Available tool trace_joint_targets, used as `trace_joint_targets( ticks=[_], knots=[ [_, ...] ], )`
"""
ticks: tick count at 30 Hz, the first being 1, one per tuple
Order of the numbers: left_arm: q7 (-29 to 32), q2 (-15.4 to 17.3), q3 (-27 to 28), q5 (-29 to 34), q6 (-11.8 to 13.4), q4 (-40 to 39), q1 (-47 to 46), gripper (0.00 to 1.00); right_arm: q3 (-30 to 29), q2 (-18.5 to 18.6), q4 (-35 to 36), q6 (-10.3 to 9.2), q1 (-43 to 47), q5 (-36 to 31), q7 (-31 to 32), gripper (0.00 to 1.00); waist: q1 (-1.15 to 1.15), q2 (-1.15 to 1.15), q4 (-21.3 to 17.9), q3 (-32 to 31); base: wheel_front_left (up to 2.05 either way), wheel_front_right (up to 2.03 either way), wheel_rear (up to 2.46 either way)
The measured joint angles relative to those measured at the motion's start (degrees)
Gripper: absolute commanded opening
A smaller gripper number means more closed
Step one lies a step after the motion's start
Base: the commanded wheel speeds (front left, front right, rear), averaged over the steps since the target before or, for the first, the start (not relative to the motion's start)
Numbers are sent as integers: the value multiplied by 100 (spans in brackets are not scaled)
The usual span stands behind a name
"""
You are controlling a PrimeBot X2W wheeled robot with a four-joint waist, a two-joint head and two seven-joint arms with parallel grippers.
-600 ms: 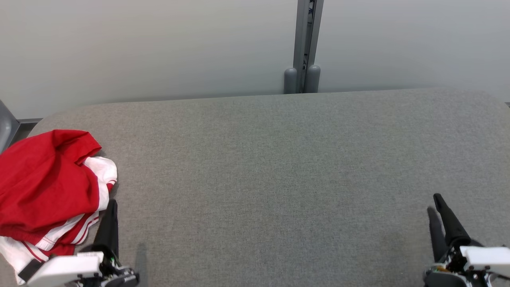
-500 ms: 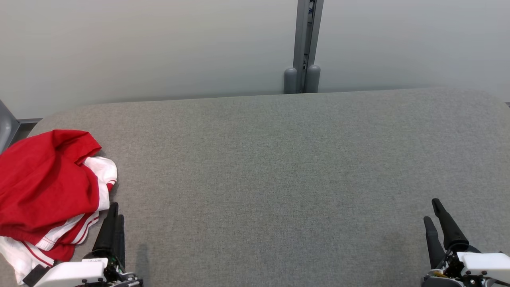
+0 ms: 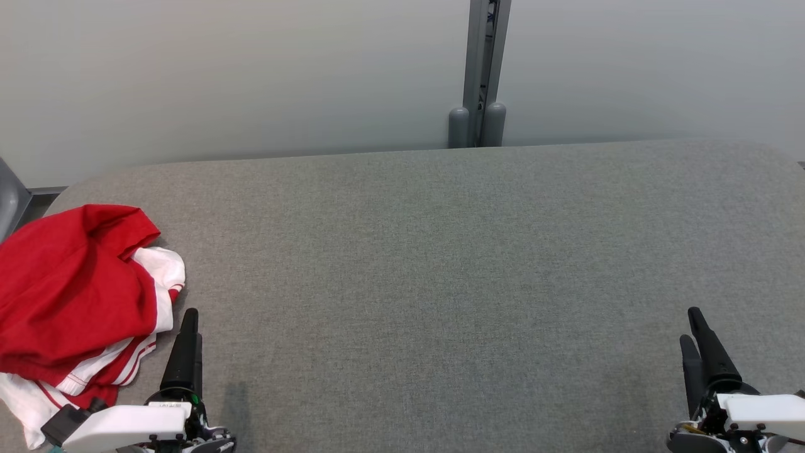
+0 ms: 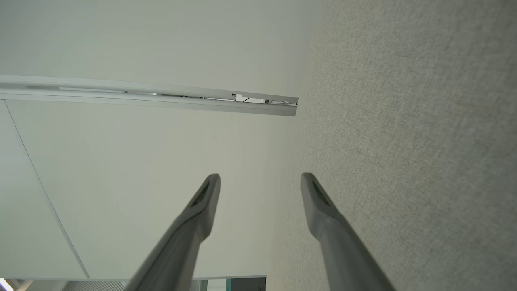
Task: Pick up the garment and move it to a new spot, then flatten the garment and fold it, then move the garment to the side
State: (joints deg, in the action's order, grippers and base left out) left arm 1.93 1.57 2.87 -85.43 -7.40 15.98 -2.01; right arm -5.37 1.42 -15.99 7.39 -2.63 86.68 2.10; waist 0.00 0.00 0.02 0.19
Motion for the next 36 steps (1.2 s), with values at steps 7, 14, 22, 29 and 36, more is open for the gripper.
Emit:
trace_joint_targets(
  ticks=[7, 14, 22, 29, 36],
  knots=[
    [-147, 10, -97, 690, 101, -196, -30, 100, -63, 9, 151, 0, 1, -613, -152, 100, 0, 0, 1, 3, 0, 0, 0],
    [-304, 23, -253, 1553, 276, -428, -52, 100, -54, 21, 398, 0, 20, -1464, -300, 100, 0, 0, 1, 12, 0, 0, 0],
    [-458, 32, -428, 2609, 431, -586, -52, 100, 41, 34, 645, 0, 63, -2525, -472, 100, 0, 0, 3, 22, 0, 0, 0],
    [-608, 46, -555, 3466, 553, -592, -52, 100, 179, 43, 790, 1, 88, -3457, -612, 100, 0, 0, 10, 25, 0, 0, 0],
    [-728, 56, -633, 4200, 646, -506, -52, 100, 237, 55, 833, 1, 95, -4101, -739, 100, 0, 0, 18, 20, 0, 0, 0]
  ],
)
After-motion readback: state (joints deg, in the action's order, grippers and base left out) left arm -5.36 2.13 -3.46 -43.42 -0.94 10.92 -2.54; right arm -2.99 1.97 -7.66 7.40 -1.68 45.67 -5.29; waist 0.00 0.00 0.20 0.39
